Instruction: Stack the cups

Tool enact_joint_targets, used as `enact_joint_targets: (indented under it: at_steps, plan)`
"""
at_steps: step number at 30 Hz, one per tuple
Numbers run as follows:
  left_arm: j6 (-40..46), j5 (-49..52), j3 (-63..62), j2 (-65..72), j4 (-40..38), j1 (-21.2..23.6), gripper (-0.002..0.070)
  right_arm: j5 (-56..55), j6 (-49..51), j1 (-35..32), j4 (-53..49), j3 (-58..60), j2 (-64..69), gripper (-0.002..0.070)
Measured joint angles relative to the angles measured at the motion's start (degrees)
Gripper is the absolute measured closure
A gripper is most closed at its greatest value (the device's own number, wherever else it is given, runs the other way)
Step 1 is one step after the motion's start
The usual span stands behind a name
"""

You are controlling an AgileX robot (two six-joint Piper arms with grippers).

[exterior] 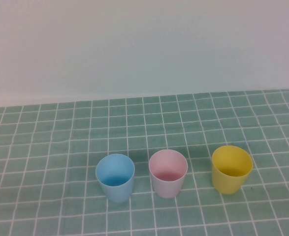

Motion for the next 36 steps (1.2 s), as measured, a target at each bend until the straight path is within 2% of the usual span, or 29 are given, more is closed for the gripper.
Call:
enact_joint_targets:
  at_steps: [4,7,9,12,15,17,19,21,24,27,30,36]
  plan:
    - [-8.06,10.31,-9.02,5.66,8.17,0.0,0.0676,11.47,0.0,0.0,0.0,-5.19,0.0,0.0678]
    - [-9.82,24.4,-19.37,12.14,6.71,-0.23,0.0676,22.08,-0.03,0.0,0.0,-11.64,0.22,0.0678]
    - [-8.56,29.36,-24.94,17.52,5.9,-0.23,0.0676,29.59,-0.03,0.0,0.34,-16.52,1.75,0.0678]
    - [-6.65,29.31,-28.26,23.42,5.62,-0.13,0.0676,41.22,-0.03,0.0,2.47,-24.76,7.12,0.0678]
    - [-9.62,27.99,-28.28,28.75,4.05,-0.23,0.0676,52.42,-1.15,0.0,4.6,-31.61,13.66,0.0678]
    - [-4.15,32.38,-30.28,33.74,0.64,-0.98,0.0675,58.45,-3.75,0.0,7.08,-35.72,18.5,0.0678]
    - [7.39,38.3,-33.49,38.77,-5.3,-2.52,0.0673,62.73,-7.54,0.0,9.93,-38.77,22.48,0.0678]
    - [18.6,45.41,-38.0,44.92,-12.82,-4.36,0.0655,65.24,-12.12,0.0,12.49,-41.11,26.08,0.0678]
    - [25.29,53.01,-44.16,54.23,-19.48,-6.93,0.0588,65.88,-16.74,0.0,14.88,-42.08,29.02,0.0678]
    - [27.15,55.94,-49.33,63.77,-20.89,-10.73,0.0504,66.42,-17.22,0.0,15.54,-42.15,30.23,0.0678]
    - [26.09,55.93,-53.39,71.35,-17.43,-14.21,0.0433,67.0,-17.22,0.0,16.1,-42.15,30.73,0.0678]
    - [23.65,55.83,-60.22,81.56,-16.03,-17.78,0.0361,68.92,-17.34,0.0,16.54,-42.2,30.82,0.0678]
